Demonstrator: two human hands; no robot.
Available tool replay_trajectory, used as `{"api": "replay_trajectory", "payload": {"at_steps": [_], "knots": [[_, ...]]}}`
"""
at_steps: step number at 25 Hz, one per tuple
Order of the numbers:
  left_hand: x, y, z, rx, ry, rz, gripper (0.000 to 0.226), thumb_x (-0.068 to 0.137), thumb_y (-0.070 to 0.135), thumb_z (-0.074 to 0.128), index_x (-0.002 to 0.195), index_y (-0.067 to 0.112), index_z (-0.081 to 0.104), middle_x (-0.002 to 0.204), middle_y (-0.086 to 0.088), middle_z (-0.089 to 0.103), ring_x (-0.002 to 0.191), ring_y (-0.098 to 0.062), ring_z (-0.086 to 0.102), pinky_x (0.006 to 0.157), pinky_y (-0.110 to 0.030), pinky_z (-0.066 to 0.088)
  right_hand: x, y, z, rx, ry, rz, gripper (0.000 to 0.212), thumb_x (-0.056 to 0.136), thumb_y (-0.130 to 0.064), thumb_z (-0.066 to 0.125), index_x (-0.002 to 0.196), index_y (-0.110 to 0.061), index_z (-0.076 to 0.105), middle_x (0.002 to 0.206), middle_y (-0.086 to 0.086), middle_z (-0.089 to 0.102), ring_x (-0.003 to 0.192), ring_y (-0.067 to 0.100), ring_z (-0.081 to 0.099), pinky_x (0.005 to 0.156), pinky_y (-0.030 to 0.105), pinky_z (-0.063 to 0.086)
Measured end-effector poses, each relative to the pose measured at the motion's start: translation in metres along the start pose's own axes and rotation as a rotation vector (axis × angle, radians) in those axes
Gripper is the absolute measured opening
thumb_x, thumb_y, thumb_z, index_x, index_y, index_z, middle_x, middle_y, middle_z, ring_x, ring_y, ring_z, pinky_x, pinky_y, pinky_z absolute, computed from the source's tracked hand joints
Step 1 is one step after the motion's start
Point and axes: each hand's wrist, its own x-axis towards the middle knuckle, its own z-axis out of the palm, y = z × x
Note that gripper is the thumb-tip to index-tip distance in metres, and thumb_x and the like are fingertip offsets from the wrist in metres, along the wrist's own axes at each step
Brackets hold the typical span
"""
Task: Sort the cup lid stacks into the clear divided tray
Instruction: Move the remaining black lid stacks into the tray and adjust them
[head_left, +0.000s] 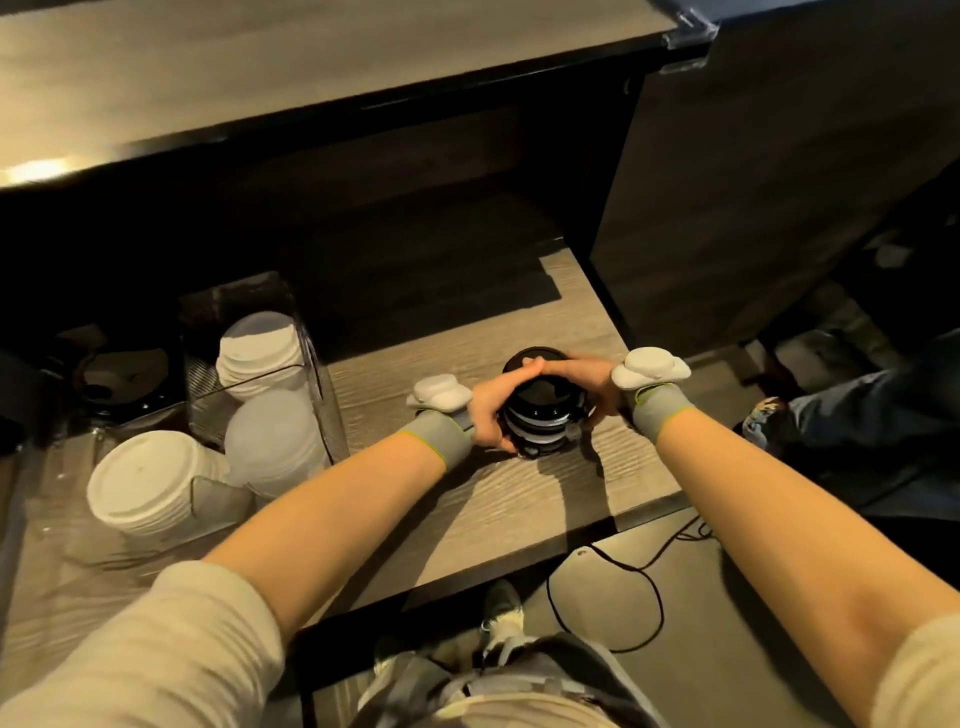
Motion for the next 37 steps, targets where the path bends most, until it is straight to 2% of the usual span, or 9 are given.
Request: {"api": "replay_trajectory", "payload": {"at_steps": [2,5,9,12,16,26,31,34,37], "knots": [[0.001,0.0,0.002,-0.055,0.007,0.027,0.032,0.093,0.042,0.051,0.095,0.011,0.057,0.09,-0.005,0.057,0.083,-0.021,0.057,0.088,-0.036,0.043,0.003,-0.003,0.0,0.054,-0.014,0.032,0.042,0.085,-0.051,0.056,0.113,-0.02,0.051,0.113,0.01,0.056,0.096,0.027,0.054,0.073,0.039,0.046],[-0.006,0.0,-0.002,-0.113,-0.019,0.058,0.048,0.092,0.041,0.053,0.126,0.008,0.054,0.107,-0.005,0.066,0.115,-0.024,0.057,0.093,-0.031,0.045,0.006,-0.007,-0.002,0.083,-0.032,0.068,0.055,0.082,-0.057,0.056,0.12,-0.018,0.051,0.107,0.008,0.058,0.093,0.024,0.055,0.075,0.036,0.045],[-0.008,0.015,-0.019,-0.042,0.005,0.078,0.037,0.091,0.029,0.059,0.126,0.028,0.048,0.08,0.02,0.066,0.12,-0.023,0.054,0.092,-0.023,0.042,0.002,-0.028,-0.002,0.127,-0.059,0.061,0.05,0.083,-0.059,0.053,0.113,-0.019,0.052,0.109,0.006,0.057,0.099,0.023,0.053,0.079,0.036,0.044],[-0.037,0.025,-0.026,-0.033,0.019,0.166,0.032,0.092,0.043,0.05,0.103,0.014,0.059,0.084,-0.003,0.059,0.083,-0.022,0.058,0.076,-0.032,0.046,-0.005,-0.049,0.006,0.147,-0.047,-0.007,0.05,0.08,-0.061,0.055,0.107,-0.019,0.056,0.118,0.006,0.053,0.108,0.024,0.049,0.081,0.038,0.045],[-0.056,0.039,-0.039,-0.094,0.026,0.23,0.029,0.093,0.04,0.05,0.092,0.012,0.057,0.07,-0.008,0.07,0.068,-0.022,0.065,0.066,-0.035,0.051,-0.013,-0.072,0.016,0.165,-0.053,-0.048,0.039,0.081,-0.058,0.055,0.092,-0.021,0.058,0.117,0.006,0.054,0.107,0.025,0.05,0.086,0.041,0.045],[-0.146,0.046,-0.121,-0.238,0.133,0.474,0.031,0.094,0.034,0.049,0.1,0.006,0.06,0.079,-0.01,0.066,0.075,-0.023,0.059,0.066,-0.032,0.048,-0.055,-0.166,0.097,-0.033,0.052,-0.409,0.053,0.088,-0.054,0.046,0.128,-0.019,0.051,0.117,0.006,0.057,0.106,0.027,0.055,0.099,0.043,0.043],[-0.164,0.028,-0.174,-0.312,0.157,0.517,0.028,0.092,0.033,0.049,0.094,0.007,0.06,0.077,-0.012,0.071,0.079,-0.024,0.061,0.07,-0.033,0.05,-0.068,-0.195,0.143,-0.304,0.205,-0.942,0.043,0.09,-0.014,0.058,0.132,-0.01,0.051,0.134,0.015,0.053,0.129,0.027,0.047,0.104,0.029,0.035],[-0.172,0.014,-0.206,-0.309,0.29,0.576,0.033,0.09,0.034,0.053,0.11,0.009,0.059,0.086,-0.009,0.066,0.078,-0.022,0.063,0.067,-0.032,0.05,-0.08,-0.208,0.174,-0.485,-0.024,-1.001,0.049,0.087,-0.004,0.057,0.135,-0.01,0.048,0.14,0.013,0.046,0.133,0.022,0.041,0.104,0.022,0.032],[-0.177,0.001,-0.236,-0.357,0.34,0.614,0.049,0.087,0.041,0.058,0.127,0.012,0.057,0.104,-0.012,0.068,0.088,-0.025,0.065,0.074,-0.036,0.054,-0.08,-0.213,0.203,-0.621,-0.044,-0.995,0.066,0.082,-0.023,0.07,0.141,-0.019,0.039,0.141,0.012,0.042,0.132,0.023,0.04,0.106,0.027,0.034]]}}
